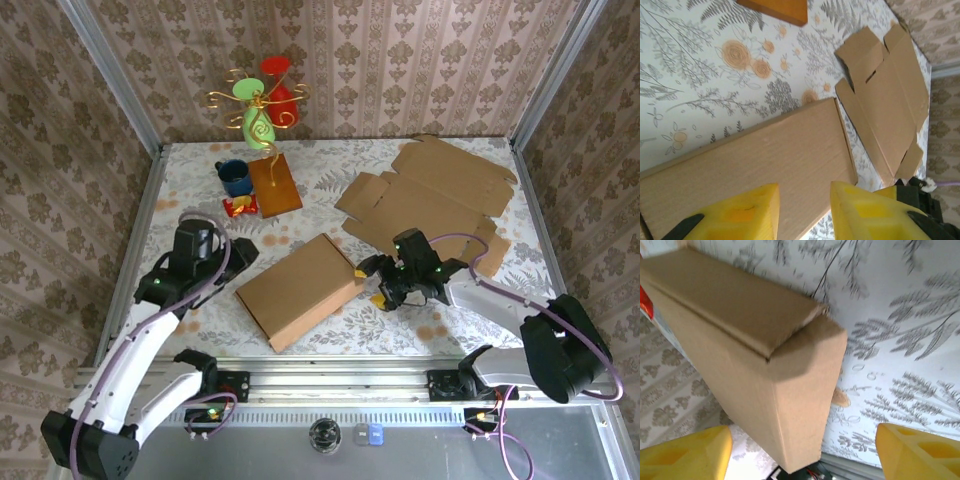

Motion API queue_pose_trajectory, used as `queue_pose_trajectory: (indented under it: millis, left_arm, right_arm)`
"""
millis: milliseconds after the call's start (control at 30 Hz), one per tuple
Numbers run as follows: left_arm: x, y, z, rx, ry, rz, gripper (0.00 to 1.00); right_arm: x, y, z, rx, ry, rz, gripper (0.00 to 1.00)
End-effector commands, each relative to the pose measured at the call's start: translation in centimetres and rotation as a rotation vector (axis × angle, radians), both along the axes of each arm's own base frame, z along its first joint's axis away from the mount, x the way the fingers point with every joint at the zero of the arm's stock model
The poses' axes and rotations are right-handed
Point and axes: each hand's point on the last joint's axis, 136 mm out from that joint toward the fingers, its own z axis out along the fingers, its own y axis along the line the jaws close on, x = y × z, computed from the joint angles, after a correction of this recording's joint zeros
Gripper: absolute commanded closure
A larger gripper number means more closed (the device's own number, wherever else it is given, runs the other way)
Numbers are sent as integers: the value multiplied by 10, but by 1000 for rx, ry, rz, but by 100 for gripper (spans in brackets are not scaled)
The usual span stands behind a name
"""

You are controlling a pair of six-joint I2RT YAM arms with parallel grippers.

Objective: Fold the paper box

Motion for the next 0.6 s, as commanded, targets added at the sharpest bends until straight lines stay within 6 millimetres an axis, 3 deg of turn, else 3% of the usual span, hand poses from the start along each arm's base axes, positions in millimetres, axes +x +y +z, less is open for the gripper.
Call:
queue_pose_trajectory:
  millis: [0,100,200,367,567]
  left_arm:
    - [-2,-23,16,0,-63,-98,68]
    - [-10,-40,19,51,-89,-177,68]
    - [-13,-43,19,85,-93,-193,68]
    - [-12,-42,24,74,-107,-175,69]
    - [-22,-30,28,109,-115,-170,69]
  right_arm:
    - [-1,17,-2,-7,-2,57,28]
    - [5,41,-3,19,-14,102,31]
    - [9,60,-4,26,-15,137,33]
    - [15,85,-13,33,13,165,35]
    - [17,108,-44,30,71,182,40]
